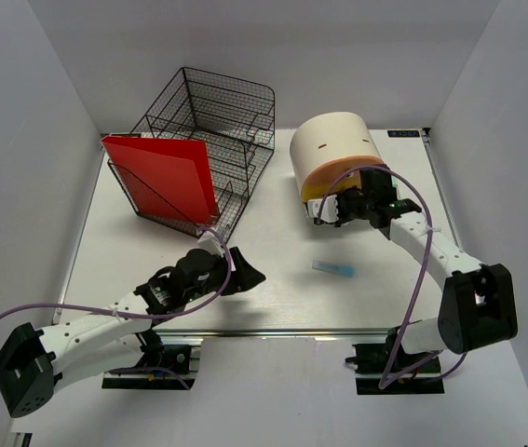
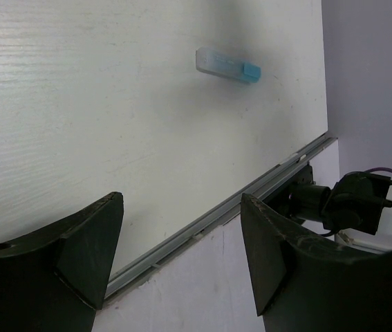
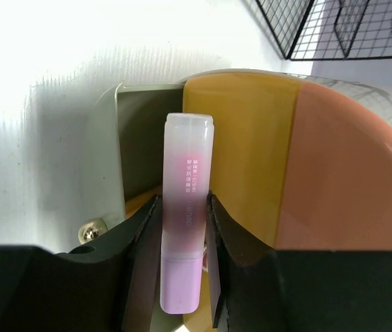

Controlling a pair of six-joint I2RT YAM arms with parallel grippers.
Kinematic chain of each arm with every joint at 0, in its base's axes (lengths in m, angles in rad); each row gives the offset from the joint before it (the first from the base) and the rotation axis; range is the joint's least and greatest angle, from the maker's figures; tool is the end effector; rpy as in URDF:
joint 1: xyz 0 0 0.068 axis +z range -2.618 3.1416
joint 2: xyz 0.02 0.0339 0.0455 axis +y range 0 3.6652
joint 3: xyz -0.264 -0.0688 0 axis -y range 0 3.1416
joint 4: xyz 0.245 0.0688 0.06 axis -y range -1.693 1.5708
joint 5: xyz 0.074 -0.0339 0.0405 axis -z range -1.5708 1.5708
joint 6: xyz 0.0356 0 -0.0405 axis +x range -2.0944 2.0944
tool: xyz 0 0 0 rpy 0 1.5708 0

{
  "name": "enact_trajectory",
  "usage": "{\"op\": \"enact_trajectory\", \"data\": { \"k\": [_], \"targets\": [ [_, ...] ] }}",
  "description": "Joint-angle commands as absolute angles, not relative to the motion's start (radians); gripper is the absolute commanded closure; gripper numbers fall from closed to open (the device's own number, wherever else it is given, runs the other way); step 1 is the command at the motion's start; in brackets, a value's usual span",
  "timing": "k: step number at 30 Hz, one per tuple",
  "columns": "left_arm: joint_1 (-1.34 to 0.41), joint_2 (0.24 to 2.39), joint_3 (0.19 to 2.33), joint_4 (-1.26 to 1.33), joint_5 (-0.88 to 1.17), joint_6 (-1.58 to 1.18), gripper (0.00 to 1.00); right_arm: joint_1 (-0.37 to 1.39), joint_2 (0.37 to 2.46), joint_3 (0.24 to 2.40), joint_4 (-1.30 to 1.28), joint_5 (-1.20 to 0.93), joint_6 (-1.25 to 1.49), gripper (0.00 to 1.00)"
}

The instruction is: Organize the desk

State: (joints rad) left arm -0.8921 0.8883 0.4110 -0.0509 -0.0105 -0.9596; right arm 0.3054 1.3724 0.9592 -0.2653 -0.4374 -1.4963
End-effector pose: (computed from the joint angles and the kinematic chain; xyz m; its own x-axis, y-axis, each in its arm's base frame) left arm 0.1217 -0.1503 0.2039 -0.8143 -0.2948 -0.5000 0.1843 0.6856 -0.7043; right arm 0.2808 0.1043 0.2622 0.5407 -0.7767 -0.3231 -0.6406 -0.1313 -0.7566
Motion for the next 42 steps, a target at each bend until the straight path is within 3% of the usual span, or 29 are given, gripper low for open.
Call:
{"op": "enact_trajectory", "data": {
  "k": [1, 5, 10, 11, 12, 19, 27, 29, 30, 31, 32, 34, 37, 40, 41, 42],
  "targets": [
    [-0.896, 0.868, 0.428, -0.04, -0.002, -0.968, 0.22, 0.327, 1.394, 0.965, -0.181, -0.37, -1.457, 1.0],
    [-0.896, 0.861, 0.422, -0.043, 0.03, -0.969, 0.22, 0.333, 1.41, 0.963, -0.176, -0.338, -1.462, 1.0],
    [-0.896, 0.854, 0.417, -0.041, 0.035, -0.977, 0.22, 0.337, 1.428, 0.963, -0.161, -0.296, -1.463, 0.84],
    [-0.896, 0.853, 0.414, -0.04, 0.035, -0.98, 0.22, 0.341, 1.431, 0.966, -0.167, -0.295, -1.463, 0.7],
    [-0.896, 0.851, 0.413, -0.035, 0.035, -0.98, 0.22, 0.341, 1.433, 0.969, -0.173, -0.29, -1.465, 0.65],
    [-0.896, 0.883, 0.416, -0.014, 0.057, -0.989, 0.22, 0.341, 1.428, 0.96, -0.169, -0.295, -1.46, 0.55],
    [-0.896, 0.948, 0.442, 0.026, 0.078, -0.999, 0.23, 0.341, 1.431, 0.965, -0.163, -0.291, -1.451, 0.54],
    [-0.905, 1.006, 0.478, 0.021, 0.081, -0.993, 0.25, 0.338, 1.404, 0.968, -0.167, -0.326, -1.421, 0.62],
    [-0.905, 1.038, 0.498, 0.023, 0.096, -0.944, 0.32, 0.334, 1.391, 0.994, -0.176, -0.359, -1.334, 0.68],
    [-0.905, 1.073, 0.53, 0.006, 0.106, -0.913, 0.35, 0.324, 1.361, 1.015, -0.192, -0.382, -1.274, 0.85],
    [-0.916, 1.16, 0.614, -0.035, 0.118, -0.878, 0.38, 0.321, 1.345, 1.038, -0.24, -0.447, -1.211, 0.92],
    [-0.928, 1.251, 0.743, -0.095, 0.124, -0.738, 0.54, 0.284, 1.307, 1.103, -0.305, -0.57, -1.026, 1.0],
    [-0.956, 1.435, 0.889, -0.213, 0.103, -0.537, 0.74, 0.227, 1.282, 1.157, -0.399, -0.667, -0.741, 1.0],
    [-1.005, 1.571, 1.043, -0.27, 0.097, -0.318, 0.73, 0.152, 1.29, 1.184, -0.423, -0.675, -0.429, 1.0],
    [-1.015, 1.594, 1.093, -0.276, 0.08, -0.267, 0.7, 0.129, 1.292, 1.183, -0.442, -0.689, -0.37, 0.89],
    [-1.026, 1.629, 1.109, -0.281, 0.049, -0.171, 0.67, 0.083, 1.29, 1.177, -0.443, -0.69, -0.31, 0.68]
  ]
}}
